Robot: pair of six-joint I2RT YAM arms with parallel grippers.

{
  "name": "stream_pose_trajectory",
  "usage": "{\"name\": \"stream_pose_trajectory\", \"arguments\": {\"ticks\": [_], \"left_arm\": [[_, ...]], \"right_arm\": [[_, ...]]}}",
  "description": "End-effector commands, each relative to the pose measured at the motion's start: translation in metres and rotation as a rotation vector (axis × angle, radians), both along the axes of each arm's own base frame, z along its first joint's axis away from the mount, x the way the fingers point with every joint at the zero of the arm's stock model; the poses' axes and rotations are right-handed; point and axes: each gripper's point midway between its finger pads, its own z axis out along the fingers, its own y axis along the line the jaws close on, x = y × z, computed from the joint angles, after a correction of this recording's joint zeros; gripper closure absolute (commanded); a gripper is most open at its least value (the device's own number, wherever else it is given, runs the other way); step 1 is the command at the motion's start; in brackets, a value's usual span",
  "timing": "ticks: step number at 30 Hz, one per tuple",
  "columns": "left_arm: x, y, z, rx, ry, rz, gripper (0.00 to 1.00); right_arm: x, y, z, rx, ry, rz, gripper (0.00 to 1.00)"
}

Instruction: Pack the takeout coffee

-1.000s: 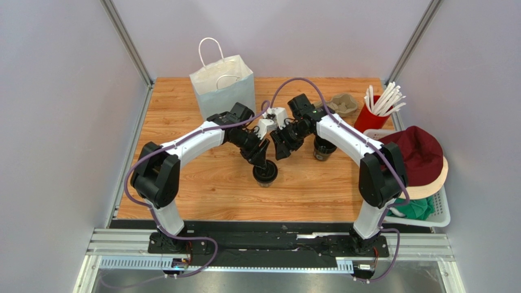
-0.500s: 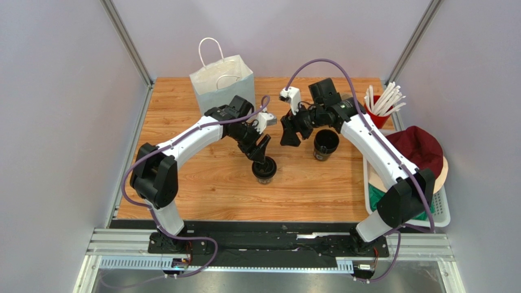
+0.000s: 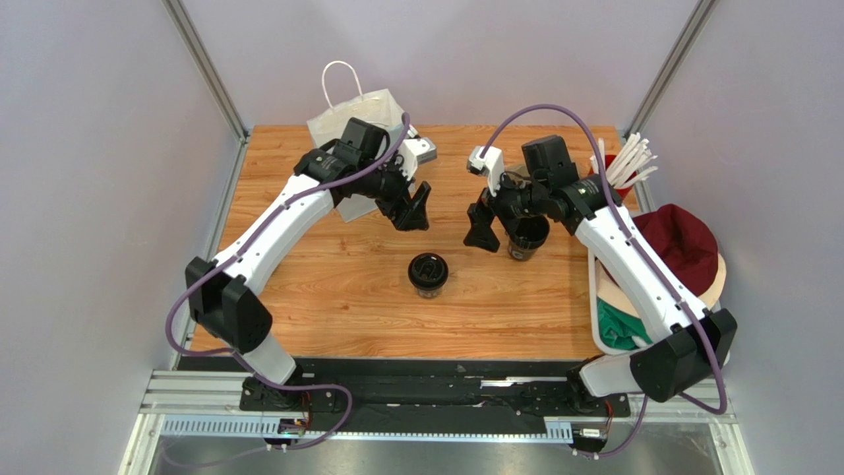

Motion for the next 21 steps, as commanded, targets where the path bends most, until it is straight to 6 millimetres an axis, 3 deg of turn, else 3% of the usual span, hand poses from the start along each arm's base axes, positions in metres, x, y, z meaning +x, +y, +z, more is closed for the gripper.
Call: {"name": "stream_pose_trajectory", "arguments": {"ticks": [1,8,12,13,18,19,20,21], "left_arm": [[-0.004,0.018,0.052,-0.044,-0.142,0.031,0.03],[-0.003,0.069,0.091,-0.03,-0.277,0.181,0.02],[-0.002,0.116,0.108,-0.045,-0.315,0.3,0.01],[-0.01,0.125,0.112,-0.042,-0.327,0.314,0.01],[-0.025,0.165,0.105,0.009,-0.375,0.419,0.01],[-0.034,0.169,0.112,0.001,-0.42,0.425,0.01],[-0.037,0.173,0.1,0.012,-0.41,0.436,0.01],[-0.038,0.175,0.103,0.002,-0.443,0.445,0.01]], "right_arm": [[0.01,-0.006,0.015,0.027,-0.135,-0.04,0.01],[0.019,-0.016,0.011,0.023,-0.189,-0.124,0.01],[0.014,-0.018,0.012,0.033,-0.234,-0.104,0.01],[0.013,-0.018,0.012,0.034,-0.239,-0.102,0.01],[0.006,-0.018,0.016,0.048,-0.263,-0.077,0.01],[0.005,-0.018,0.015,0.05,-0.263,-0.071,0.01],[0.003,-0.017,0.016,0.052,-0.27,-0.064,0.01],[0.002,-0.017,0.016,0.051,-0.278,-0.055,0.01]]}}
